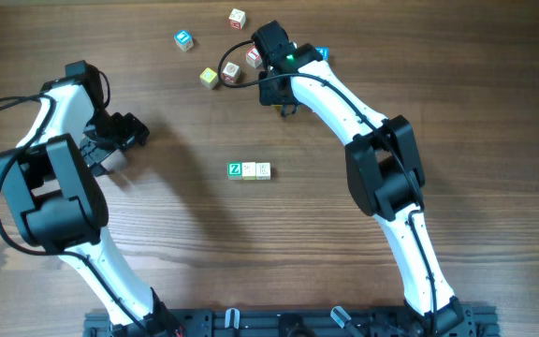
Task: Form a horizontal line
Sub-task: 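Carry the J block to the right end of the row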
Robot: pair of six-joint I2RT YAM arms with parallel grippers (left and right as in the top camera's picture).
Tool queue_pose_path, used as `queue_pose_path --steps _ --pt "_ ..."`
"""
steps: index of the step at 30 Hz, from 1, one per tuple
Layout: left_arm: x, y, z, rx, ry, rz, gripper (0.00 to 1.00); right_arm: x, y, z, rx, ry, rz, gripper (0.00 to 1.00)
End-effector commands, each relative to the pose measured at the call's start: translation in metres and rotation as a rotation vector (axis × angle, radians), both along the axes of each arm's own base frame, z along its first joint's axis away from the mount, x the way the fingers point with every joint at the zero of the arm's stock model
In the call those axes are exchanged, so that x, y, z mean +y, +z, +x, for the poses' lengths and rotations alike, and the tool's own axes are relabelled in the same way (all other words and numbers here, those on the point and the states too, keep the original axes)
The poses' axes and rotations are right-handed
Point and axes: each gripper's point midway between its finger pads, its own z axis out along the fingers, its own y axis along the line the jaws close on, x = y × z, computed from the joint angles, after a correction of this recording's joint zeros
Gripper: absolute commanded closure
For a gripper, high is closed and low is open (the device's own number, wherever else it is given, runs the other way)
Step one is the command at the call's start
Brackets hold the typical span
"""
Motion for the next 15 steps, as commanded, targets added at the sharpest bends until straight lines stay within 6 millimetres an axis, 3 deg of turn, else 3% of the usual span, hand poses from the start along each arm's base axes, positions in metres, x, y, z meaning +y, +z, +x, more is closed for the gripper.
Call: queue_pose_path --steps 1,6,9,11,15 --pt "0.006 -0.010 -0.008 0.038 0.003 0.023 0.00 0.001 0.019 0.004 -0.040 0.000 0.002 0.56" --pt "0.006 -0.010 -0.008 0.038 0.003 0.023 0.00 0.000 0.019 0.004 -0.043 -0.001 0.000 0.71" --pt "0.006 -0.010 -0.008 0.038 0.003 0.023 0.00 -0.002 0.024 0.003 -0.045 -0.004 -0.007 0.73" --pt "0.006 -0.010 -0.008 0.038 0.003 0.023 0.00 -0.005 0.036 0.003 -0.058 -0.007 -0.014 0.75" --pt "0.006 -0.010 -0.008 0.038 0.003 0.023 0.00 -0.016 0.088 -0.017 -0.057 0.014 -0.026 0.76"
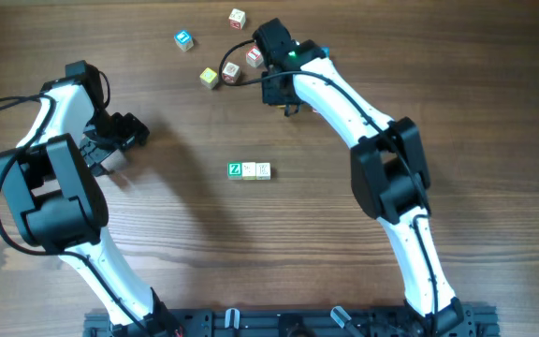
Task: Form a horizontal line
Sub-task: 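Carry the J block to the right end of the row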
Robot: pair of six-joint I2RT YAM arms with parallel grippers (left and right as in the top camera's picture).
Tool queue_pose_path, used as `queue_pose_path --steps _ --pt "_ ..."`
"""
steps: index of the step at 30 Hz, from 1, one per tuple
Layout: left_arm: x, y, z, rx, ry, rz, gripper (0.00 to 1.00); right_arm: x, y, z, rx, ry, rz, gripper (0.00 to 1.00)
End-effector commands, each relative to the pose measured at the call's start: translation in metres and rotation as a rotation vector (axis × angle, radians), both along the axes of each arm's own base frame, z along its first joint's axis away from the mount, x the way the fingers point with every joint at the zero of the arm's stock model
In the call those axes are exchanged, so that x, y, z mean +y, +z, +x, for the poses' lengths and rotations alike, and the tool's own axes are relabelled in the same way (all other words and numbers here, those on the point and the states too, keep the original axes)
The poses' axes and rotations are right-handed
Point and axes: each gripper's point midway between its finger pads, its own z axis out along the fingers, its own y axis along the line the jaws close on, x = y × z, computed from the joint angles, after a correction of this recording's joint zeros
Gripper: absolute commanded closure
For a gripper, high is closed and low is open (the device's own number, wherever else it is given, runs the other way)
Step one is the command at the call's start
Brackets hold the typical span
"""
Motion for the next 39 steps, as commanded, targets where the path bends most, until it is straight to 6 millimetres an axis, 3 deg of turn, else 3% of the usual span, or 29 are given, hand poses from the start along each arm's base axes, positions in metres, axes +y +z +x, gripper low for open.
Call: queue_pose_path --steps 1,3,5,9,12,22,37,39 --pt "0.006 -0.010 -0.008 0.038 0.004 0.023 0.00 -0.011 0.072 -0.014 -0.055 0.013 0.000 0.76" --pt "0.006 -0.010 -0.008 0.038 0.003 0.023 0.00 -0.019 0.078 -0.035 0.014 0.020 -0.020 0.78" --pt "0.006 -0.010 -0.008 0.038 0.004 0.023 0.00 -0.025 0.072 -0.060 0.121 0.031 -0.031 0.79" --pt "0.006 -0.010 -0.008 0.038 0.003 0.023 0.00 -0.036 0.051 -0.095 0.281 0.033 -0.070 0.80" --pt "0.006 -0.010 -0.008 0.038 0.004 0.023 0.00 -0.044 0.025 -0.120 0.389 0.004 -0.087 0.79" --pt "0.006 -0.010 -0.008 0.038 0.003 0.023 0.00 -0.036 -0.004 -0.152 0.502 0.024 -0.059 0.79" --pt "0.006 -0.010 -0.008 0.038 0.003 0.023 0.00 -0.020 -0.007 -0.157 0.482 0.038 -0.055 0.78" --pt "0.006 -0.010 -0.008 0.038 0.003 0.023 0.00 -0.020 -0.016 -0.157 0.477 0.021 -0.048 0.78"
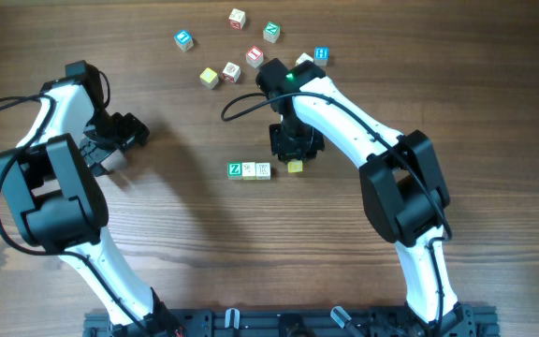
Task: Form a horizontal line
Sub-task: 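Carry the J block to the right end of the row, then lower the J block beside the K block and open the right gripper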
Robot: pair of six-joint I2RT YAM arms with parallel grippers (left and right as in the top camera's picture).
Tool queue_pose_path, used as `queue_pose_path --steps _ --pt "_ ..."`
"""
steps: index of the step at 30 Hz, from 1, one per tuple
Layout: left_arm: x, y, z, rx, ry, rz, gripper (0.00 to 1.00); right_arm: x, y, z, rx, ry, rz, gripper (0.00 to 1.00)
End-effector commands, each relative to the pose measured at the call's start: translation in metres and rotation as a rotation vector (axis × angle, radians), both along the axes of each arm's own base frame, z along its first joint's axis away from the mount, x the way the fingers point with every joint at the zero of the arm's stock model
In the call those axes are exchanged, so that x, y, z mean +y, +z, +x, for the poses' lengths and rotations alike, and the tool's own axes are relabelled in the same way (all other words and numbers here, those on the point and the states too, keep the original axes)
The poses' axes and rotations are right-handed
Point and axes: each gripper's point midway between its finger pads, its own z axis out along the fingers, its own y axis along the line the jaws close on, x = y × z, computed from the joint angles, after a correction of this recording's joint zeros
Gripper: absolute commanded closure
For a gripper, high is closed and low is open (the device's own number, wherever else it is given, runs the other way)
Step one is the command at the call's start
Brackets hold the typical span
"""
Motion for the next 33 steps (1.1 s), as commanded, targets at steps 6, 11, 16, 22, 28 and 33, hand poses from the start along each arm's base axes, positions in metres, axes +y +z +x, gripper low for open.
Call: queue_pose_path --steps 6,11,16,22,28,33 --pt "0.006 -0.010 -0.008 0.038 0.003 0.023 0.00 0.006 -0.023 -0.013 0.038 -0.031 0.044 0.65" --pt "0.006 -0.010 -0.008 0.038 0.003 0.023 0.00 0.006 -0.024 -0.010 0.025 -0.029 0.044 0.40" --pt "0.006 -0.010 -0.008 0.038 0.003 0.023 0.00 -0.007 -0.026 0.014 -0.076 -0.072 -0.015 0.37" --pt "0.006 -0.010 -0.008 0.038 0.003 0.023 0.00 -0.042 -0.025 0.021 -0.038 -0.167 -0.049 0.38" --pt "0.006 -0.010 -0.008 0.038 0.003 0.023 0.00 -0.064 -0.027 -0.017 0.105 -0.164 -0.144 0.42" --pt "0.006 -0.010 -0.008 0.038 0.003 0.023 0.00 -0.078 -0.045 -0.044 0.182 -0.163 -0.187 0.21"
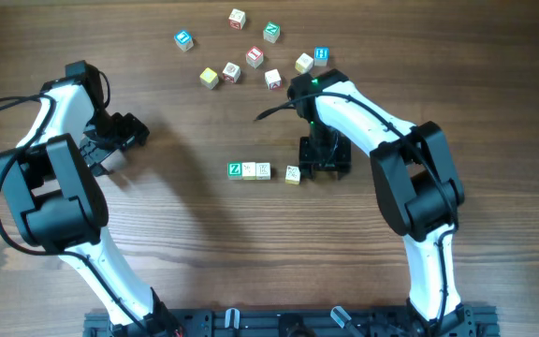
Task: Form a horizontal line
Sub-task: 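Lower the J block beside the K block and open the right gripper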
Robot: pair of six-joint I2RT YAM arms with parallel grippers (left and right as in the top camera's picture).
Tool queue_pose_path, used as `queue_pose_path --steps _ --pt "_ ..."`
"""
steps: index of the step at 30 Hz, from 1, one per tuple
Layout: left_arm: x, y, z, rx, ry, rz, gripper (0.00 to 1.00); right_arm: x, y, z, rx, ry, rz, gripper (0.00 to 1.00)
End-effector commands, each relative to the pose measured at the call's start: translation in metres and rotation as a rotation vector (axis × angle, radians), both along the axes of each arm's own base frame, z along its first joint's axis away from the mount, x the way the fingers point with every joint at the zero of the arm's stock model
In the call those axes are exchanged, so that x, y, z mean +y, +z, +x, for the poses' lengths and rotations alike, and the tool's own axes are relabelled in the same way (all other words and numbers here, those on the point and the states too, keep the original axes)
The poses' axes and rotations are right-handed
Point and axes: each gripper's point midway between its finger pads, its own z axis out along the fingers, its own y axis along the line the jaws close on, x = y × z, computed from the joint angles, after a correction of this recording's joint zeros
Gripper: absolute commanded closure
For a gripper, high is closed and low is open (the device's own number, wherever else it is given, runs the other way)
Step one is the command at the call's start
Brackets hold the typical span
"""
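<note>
A green Z block (pixel 235 169) and a white block (pixel 262 170) lie side by side at mid-table. A yellow block (pixel 293 174) rests just right of them, slightly tilted and a little lower, with a small gap. My right gripper (pixel 323 168) stands immediately right of the yellow block, its jaws spread and nothing between them. My left gripper (pixel 137 131) rests far off at the left, holding nothing that I can see; its jaws are too dark to read.
Several loose blocks are scattered at the back: a blue one (pixel 184 39), a white one (pixel 238 17), a green one (pixel 271 31), a blue H block (pixel 321 54), a red one (pixel 254 56), a yellow one (pixel 210 78).
The right gripper was directly over the yellow block beside the row. Now it is further right and lower, and the block lies free on the table, slightly turned.
The right gripper was among the scattered blocks at the back, with the two-block row alone at mid-table. Then it was over the row's right end with a yellow block under it. Now that block lies by the row and the gripper stands beside it.
</note>
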Motion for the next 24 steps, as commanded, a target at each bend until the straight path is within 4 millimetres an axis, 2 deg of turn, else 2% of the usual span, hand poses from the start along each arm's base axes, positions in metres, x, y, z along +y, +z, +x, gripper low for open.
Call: queue_pose_path --steps 1,4,5,7,8,9,10,11,16,19,21,24 --pt "0.006 -0.010 -0.008 0.038 0.003 0.023 0.00 -0.007 -0.018 -0.014 0.039 -0.004 -0.025 0.01" --pt "0.006 -0.010 -0.008 0.038 0.003 0.023 0.00 0.006 -0.019 -0.015 0.048 -0.023 0.041 0.03" --pt "0.006 -0.010 -0.008 0.038 0.003 0.023 0.00 0.006 -0.019 -0.015 0.048 -0.024 0.042 0.18" --pt "0.006 -0.010 -0.008 0.038 0.003 0.023 0.00 0.006 -0.019 -0.015 0.048 -0.024 0.042 0.37" --pt "0.006 -0.010 -0.008 0.038 0.003 0.023 0.00 0.007 -0.019 -0.015 0.051 -0.026 0.047 0.54" --pt "0.006 -0.010 -0.008 0.038 0.003 0.023 0.00 0.010 -0.018 -0.017 0.059 -0.032 0.065 0.62" --pt "0.006 -0.010 -0.008 0.038 0.003 0.023 0.00 0.014 -0.018 -0.019 0.071 -0.040 0.087 0.74" --pt "0.006 -0.010 -0.008 0.038 0.003 0.023 0.00 0.014 -0.018 -0.019 0.071 -0.040 0.087 0.76" --pt "0.006 -0.010 -0.008 0.038 0.003 0.023 0.00 0.021 -0.017 -0.021 0.087 -0.053 0.121 0.76" --pt "0.006 -0.010 -0.008 0.038 0.003 0.023 0.00 0.033 -0.013 -0.026 0.124 -0.078 0.191 0.77" --pt "0.006 -0.010 -0.008 0.038 0.003 0.023 0.00 0.043 -0.010 -0.031 0.154 -0.098 0.243 0.84" --pt "0.006 -0.010 -0.008 0.038 0.003 0.023 0.00 0.048 -0.009 -0.030 0.158 -0.108 0.272 0.87"
